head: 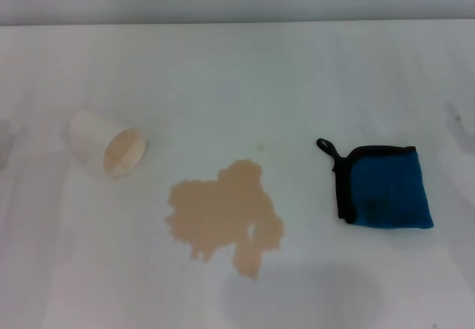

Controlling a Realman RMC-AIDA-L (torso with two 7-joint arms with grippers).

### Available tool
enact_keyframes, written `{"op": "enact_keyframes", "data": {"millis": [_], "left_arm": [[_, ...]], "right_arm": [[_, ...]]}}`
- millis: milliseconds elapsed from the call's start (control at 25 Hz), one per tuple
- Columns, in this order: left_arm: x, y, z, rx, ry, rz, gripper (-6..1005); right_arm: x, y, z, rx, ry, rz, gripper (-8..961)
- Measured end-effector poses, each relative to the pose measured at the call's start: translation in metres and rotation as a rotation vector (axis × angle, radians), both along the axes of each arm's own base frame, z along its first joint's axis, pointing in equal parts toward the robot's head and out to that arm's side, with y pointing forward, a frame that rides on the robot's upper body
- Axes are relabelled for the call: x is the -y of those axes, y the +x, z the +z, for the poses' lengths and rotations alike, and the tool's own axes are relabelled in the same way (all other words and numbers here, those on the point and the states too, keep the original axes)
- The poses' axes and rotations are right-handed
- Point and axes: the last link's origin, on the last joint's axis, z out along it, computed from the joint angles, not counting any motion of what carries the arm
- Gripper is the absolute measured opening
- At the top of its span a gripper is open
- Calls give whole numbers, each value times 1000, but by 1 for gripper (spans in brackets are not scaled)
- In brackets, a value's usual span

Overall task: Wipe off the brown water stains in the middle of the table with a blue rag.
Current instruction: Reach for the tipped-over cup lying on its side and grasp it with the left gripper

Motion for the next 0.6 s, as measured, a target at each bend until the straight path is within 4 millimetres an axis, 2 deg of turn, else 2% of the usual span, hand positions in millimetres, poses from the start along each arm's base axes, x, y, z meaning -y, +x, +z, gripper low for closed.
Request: {"op": "enact_keyframes", "data": {"millis": [200,600], "left_arm": [[-3,1,1,1,3,-3,861],[-26,12,-3,-6,-34,-23,861]], "right_arm": [[-4,3,-3,8,-13,-34,728],[0,7,-3,-3,-9,-53,727]]}}
